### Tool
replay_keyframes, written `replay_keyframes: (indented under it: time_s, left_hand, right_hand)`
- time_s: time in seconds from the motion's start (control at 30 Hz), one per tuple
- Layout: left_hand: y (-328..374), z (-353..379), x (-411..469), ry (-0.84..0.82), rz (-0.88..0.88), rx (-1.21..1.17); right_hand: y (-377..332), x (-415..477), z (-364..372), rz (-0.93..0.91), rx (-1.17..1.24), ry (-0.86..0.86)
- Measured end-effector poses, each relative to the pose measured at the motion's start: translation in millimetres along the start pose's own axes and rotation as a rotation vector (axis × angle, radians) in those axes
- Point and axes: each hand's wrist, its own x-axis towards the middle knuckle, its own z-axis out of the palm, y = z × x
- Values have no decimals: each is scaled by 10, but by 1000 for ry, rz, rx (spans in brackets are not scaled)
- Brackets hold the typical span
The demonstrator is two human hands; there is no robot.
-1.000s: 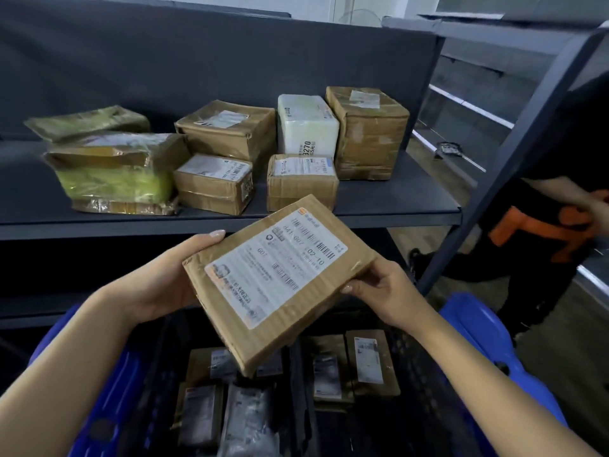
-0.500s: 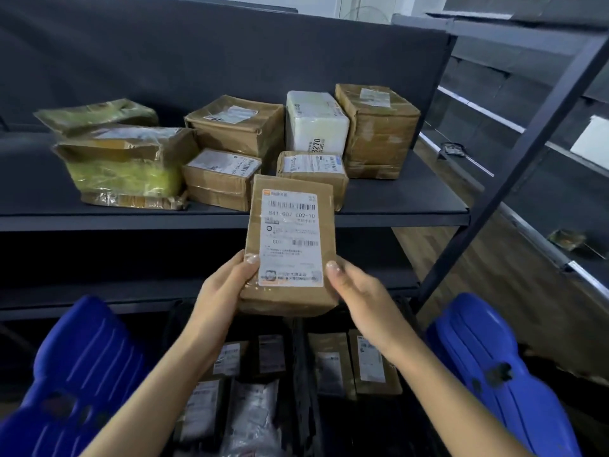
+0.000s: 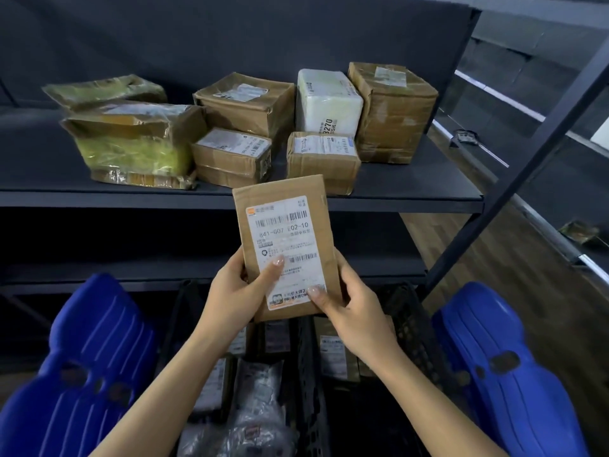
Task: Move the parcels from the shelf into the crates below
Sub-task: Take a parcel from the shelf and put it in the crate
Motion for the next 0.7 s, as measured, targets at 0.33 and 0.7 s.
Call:
replay_keyframes:
  time_s: [0.33,0.7]
  left_hand:
    - [-442,-42,-67,33,3,258]
    - [-771,-434,-184,14,-96,533]
  right_hand:
    - [253,56,198,159,-55,9]
    - [593,-71,583,295,57,24]
